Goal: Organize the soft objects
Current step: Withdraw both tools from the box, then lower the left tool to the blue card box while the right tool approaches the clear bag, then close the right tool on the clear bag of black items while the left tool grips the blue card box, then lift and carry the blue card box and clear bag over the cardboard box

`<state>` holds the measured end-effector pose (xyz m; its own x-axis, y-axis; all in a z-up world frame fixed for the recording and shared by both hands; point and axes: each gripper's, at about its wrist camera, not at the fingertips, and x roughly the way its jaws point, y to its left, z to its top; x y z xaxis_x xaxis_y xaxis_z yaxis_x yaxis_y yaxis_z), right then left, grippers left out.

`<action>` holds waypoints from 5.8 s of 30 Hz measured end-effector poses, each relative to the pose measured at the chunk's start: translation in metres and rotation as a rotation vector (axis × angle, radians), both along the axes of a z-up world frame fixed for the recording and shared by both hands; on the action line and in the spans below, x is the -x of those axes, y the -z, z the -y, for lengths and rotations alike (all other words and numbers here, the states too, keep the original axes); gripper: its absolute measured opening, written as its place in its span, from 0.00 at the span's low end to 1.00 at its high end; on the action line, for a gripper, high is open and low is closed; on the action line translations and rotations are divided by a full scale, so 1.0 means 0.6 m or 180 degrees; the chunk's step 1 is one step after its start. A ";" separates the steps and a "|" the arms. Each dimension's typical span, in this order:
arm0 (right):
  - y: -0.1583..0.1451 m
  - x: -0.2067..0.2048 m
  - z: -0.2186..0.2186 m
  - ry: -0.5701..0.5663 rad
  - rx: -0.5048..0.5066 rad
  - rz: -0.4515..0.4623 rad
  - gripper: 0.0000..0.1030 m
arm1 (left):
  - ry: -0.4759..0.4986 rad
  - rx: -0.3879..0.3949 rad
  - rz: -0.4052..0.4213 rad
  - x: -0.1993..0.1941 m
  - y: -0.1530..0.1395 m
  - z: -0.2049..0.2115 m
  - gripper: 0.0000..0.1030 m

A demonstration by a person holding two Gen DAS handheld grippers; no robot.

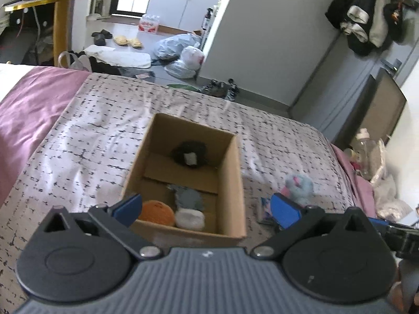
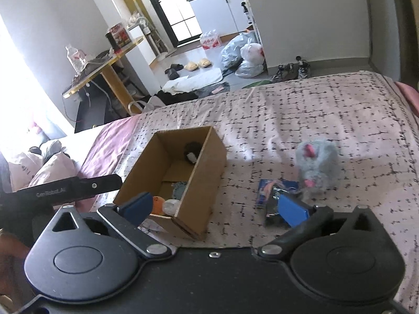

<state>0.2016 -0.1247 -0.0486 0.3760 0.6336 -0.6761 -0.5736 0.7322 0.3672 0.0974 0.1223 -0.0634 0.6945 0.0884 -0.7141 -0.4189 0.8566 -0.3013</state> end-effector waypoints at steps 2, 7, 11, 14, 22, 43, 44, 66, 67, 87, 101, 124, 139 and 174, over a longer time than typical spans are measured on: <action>0.000 0.000 0.017 0.0027 -0.0016 -0.0002 1.00 | 0.0059 -0.0028 -0.0021 -0.001 -0.005 0.015 1.00; 0.003 0.001 0.058 0.0121 -0.0056 0.0001 1.00 | 0.0288 -0.0106 0.0026 -0.002 -0.013 0.055 1.00; 0.006 0.000 0.086 0.0188 -0.0084 -0.0010 1.00 | 0.0390 -0.0095 0.0032 -0.006 -0.015 0.075 1.00; 0.008 -0.001 0.104 0.0228 -0.0111 -0.0028 1.00 | 0.0458 -0.0094 0.0029 -0.009 -0.016 0.084 1.00; 0.027 -0.003 0.146 0.0346 -0.0171 -0.0132 1.00 | 0.0625 -0.0077 0.0060 -0.022 -0.017 0.106 0.98; 0.120 -0.055 0.181 0.0560 -0.0517 -0.0709 0.79 | 0.0953 -0.0024 -0.0061 -0.096 0.031 0.150 0.65; 0.124 -0.059 0.180 0.0558 -0.0530 -0.0729 0.79 | 0.0951 -0.0022 -0.0077 -0.100 0.035 0.149 0.64; 0.244 -0.151 0.101 0.0561 -0.0571 -0.1276 0.71 | 0.0868 0.0073 -0.0319 -0.196 0.085 0.149 0.49; 0.249 -0.154 0.098 0.0566 -0.0556 -0.1290 0.71 | 0.0871 0.0079 -0.0341 -0.202 0.089 0.150 0.49; 0.267 -0.154 0.135 0.0574 -0.0429 -0.1381 0.31 | 0.0809 0.0235 -0.0786 -0.286 0.152 0.176 0.66; 0.261 -0.159 0.173 0.0787 -0.0153 -0.1385 0.31 | 0.0807 -0.0012 -0.1206 -0.325 0.218 0.218 0.74; 0.264 -0.162 0.157 0.1107 -0.0160 -0.1481 0.36 | 0.0626 0.0280 -0.1200 -0.347 0.248 0.213 0.68; 0.196 -0.133 0.155 0.1183 -0.0103 -0.1093 0.36 | 0.0872 0.0191 -0.0723 -0.278 0.147 0.228 0.67; 0.043 -0.047 -0.001 0.0767 -0.0249 -0.0269 0.36 | 0.0532 -0.0048 -0.0060 -0.135 -0.002 0.023 0.67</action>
